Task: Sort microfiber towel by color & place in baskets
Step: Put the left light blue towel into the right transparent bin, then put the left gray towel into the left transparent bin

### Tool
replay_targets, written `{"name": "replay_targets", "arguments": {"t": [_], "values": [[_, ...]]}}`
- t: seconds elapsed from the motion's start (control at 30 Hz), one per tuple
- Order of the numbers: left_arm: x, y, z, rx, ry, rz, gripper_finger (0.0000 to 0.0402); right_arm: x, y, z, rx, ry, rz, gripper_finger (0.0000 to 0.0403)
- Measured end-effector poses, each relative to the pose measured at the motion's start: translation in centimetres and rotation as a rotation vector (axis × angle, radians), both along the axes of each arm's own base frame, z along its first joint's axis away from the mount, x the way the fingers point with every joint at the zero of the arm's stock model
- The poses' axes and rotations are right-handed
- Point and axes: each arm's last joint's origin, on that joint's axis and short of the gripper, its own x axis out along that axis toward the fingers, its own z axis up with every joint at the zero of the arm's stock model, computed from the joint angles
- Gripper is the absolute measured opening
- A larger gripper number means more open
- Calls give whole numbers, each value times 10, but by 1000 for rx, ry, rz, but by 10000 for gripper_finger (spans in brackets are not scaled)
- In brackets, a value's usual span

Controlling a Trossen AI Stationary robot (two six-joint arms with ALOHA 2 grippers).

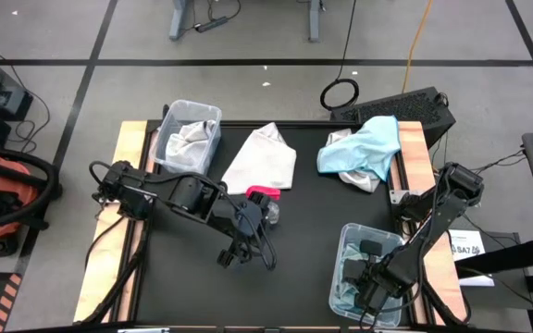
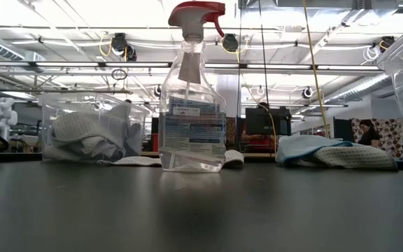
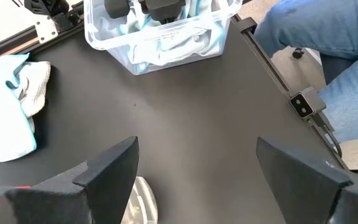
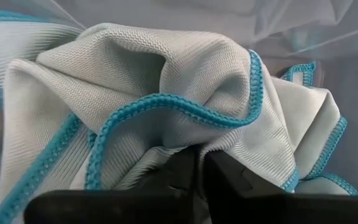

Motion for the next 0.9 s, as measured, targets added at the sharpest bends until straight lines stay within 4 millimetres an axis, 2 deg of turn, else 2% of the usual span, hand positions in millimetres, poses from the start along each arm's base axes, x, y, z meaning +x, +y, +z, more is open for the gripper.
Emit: {"name": "replay_targets", "arguments": {"t": [0.2,0.57,0.7,0.9], "values": [[-1,0,-1,21,3,-16,331,5,6,16,24,-21,25,68],[-9,7,-4,173,56,34,331,10,12,69,33,-36,36,170],[-15,14,2,219,40,61,331,10,13,87,43,-44,36,190],[-28,31,20,221,-12,113,331,10,13,112,56,-69,48,198]]}}
